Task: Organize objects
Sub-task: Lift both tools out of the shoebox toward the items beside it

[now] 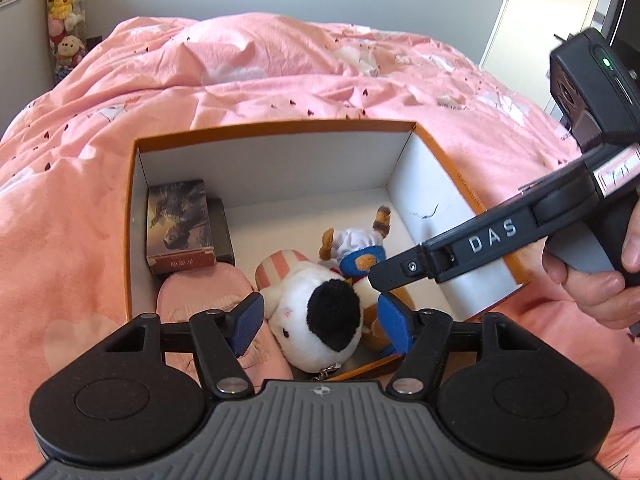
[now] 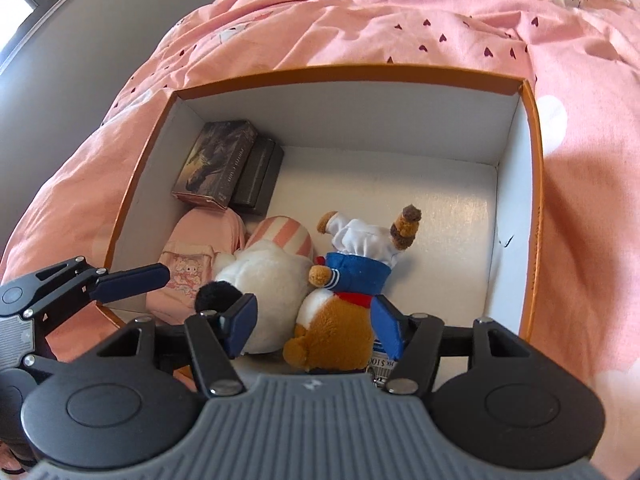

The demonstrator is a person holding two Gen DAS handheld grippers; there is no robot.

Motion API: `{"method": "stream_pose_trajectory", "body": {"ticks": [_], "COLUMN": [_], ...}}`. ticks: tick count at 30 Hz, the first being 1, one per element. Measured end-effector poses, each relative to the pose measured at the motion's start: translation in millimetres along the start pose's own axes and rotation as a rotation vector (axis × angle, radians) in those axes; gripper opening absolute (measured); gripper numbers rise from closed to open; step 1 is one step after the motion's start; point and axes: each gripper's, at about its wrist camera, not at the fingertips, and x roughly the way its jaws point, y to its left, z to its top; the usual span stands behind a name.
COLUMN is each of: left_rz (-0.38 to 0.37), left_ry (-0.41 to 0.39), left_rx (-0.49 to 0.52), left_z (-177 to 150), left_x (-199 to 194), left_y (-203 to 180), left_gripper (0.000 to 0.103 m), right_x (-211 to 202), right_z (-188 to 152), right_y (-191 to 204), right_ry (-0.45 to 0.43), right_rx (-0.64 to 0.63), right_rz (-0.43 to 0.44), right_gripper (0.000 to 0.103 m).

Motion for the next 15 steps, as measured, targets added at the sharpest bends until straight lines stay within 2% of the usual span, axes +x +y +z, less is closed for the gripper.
{"method": "stream_pose_trajectory", "body": {"ticks": [5, 9, 12, 15], "left_rz": [-0.025, -0.057, -0.072, -0.086], "left_ry": [-0.076, -0.106, -0.102, -0.058], "left_rx": [-0.014, -0.027, -0.019, 0.003], "left_z": [-1, -6, -16, -29], "left_x": [-27, -44, -49, -46], "left_y": [-7, -13, -18, -23], "left_gripper": [0.072, 0.072, 0.072, 0.071], "right_x": [-33, -58, -74, -84], "right_z": [-19, -42, -63, -84], "right_y": [19, 32, 36, 30], "right_ry": [-0.114, -0.214, -0.275, -0.302], "right_rx": [-0.075, -0.094, -0.072, -0.017], "right_rz": [-0.032, -0.053, -0.060, -0.065], "right_gripper": [0.064, 0.064, 0.064, 0.064]}}
